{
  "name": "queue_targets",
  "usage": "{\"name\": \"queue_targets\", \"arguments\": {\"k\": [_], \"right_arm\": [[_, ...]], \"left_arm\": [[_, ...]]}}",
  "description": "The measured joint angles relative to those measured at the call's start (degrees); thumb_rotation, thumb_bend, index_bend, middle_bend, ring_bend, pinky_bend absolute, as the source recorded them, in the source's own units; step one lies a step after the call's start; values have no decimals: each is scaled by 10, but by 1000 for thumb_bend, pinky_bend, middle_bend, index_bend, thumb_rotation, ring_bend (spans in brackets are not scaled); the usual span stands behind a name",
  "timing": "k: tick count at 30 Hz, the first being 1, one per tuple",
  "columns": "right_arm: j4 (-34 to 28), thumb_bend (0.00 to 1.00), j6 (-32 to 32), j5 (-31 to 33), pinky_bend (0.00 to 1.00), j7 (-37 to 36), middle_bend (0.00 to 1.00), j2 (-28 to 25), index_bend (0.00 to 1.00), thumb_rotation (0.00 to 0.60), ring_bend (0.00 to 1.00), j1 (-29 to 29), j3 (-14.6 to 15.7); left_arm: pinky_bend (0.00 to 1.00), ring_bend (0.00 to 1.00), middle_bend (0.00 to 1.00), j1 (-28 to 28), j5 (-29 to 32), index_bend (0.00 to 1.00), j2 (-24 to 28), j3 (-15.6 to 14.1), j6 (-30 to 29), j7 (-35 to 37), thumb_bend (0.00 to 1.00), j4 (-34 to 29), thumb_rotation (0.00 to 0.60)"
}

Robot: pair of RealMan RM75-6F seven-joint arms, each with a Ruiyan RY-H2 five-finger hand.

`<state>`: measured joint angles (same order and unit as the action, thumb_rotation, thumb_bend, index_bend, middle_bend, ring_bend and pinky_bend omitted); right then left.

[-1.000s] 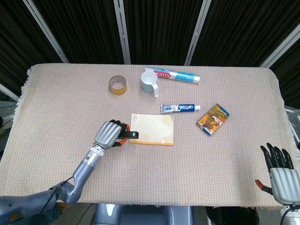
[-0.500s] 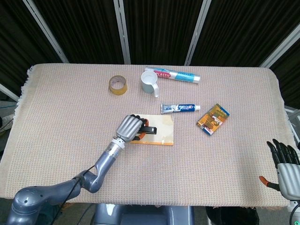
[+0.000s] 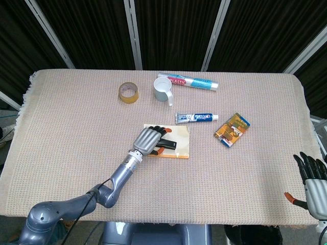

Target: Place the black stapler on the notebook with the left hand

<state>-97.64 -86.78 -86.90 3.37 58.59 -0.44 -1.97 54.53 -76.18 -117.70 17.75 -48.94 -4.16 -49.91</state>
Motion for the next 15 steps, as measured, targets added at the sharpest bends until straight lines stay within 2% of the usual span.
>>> {"name": "queue_targets", "arguments": {"k": [4,10,15], "right_arm": [[-1,66,0,-1,0,5,0,2,0,600,0,0,1],[-1,67,3,2,0,21,0,8,0,600,0,2,1],[-2,66,5,9,0,33,0,13,0,600,0,4,-2]], "left_arm": [[200,0,0,-8,-3,0,24,-5,-13,-9,155,-43,600],[164,0,0,-34,-12,0,85,-16,-50,-40,165,-141,600],[159,0,0,-89,-43,0,168,-50,-131,-94,175,-262,600]]}}
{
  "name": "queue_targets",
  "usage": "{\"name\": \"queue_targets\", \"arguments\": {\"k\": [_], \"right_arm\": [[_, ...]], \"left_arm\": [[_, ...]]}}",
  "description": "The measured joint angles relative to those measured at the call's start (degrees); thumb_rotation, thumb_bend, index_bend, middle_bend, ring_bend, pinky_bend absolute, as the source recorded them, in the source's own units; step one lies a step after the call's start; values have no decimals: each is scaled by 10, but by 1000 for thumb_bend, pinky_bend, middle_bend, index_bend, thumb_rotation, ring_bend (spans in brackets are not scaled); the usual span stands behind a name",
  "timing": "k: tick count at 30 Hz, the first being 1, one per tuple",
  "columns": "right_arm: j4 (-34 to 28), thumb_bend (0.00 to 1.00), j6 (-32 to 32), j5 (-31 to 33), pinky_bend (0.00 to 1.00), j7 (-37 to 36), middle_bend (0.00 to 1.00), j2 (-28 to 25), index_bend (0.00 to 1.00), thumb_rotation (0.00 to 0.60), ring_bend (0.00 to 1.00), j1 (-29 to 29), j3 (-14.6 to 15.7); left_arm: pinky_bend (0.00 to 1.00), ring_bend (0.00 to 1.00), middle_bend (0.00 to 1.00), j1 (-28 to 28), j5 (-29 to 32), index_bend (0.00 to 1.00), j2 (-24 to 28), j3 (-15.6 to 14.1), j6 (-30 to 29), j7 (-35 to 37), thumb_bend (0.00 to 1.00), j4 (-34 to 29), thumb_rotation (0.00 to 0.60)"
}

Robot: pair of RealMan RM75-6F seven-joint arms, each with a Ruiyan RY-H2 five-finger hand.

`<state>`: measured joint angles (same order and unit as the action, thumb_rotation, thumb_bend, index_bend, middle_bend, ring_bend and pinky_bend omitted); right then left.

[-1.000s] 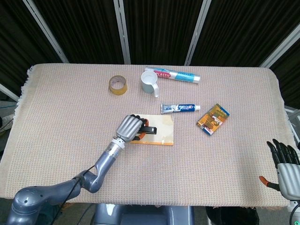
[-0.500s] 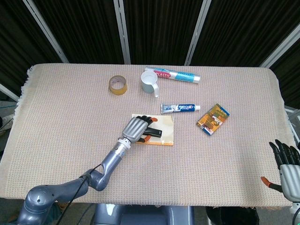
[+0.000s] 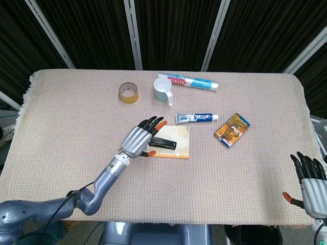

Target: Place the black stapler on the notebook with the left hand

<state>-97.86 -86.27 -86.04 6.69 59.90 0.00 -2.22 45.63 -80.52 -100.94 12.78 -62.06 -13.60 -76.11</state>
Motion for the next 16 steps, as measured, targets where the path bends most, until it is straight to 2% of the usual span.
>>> {"name": "queue_targets", "arguments": {"k": [5,8,12,16], "right_arm": [[-2,65,2,6,0,18,0,7,0,600,0,1,-1],[-3,66,6,12,0,34,0,13,0,600,0,3,-2],[-2,66,15,25,0,56,0,23,0,600,0,8,-6],[-1,67,25,38,0,74,0,33,0,600,0,14,-10]], "left_arm": [[158,0,0,-106,-36,0,110,-76,-125,-98,192,-114,600],[145,0,0,-176,-54,0,164,-127,-192,-152,198,-146,600],[128,0,0,-255,-70,0,197,-185,-263,-167,204,-150,600],[115,0,0,-309,-65,0,209,-206,-299,-146,211,-131,600]]}}
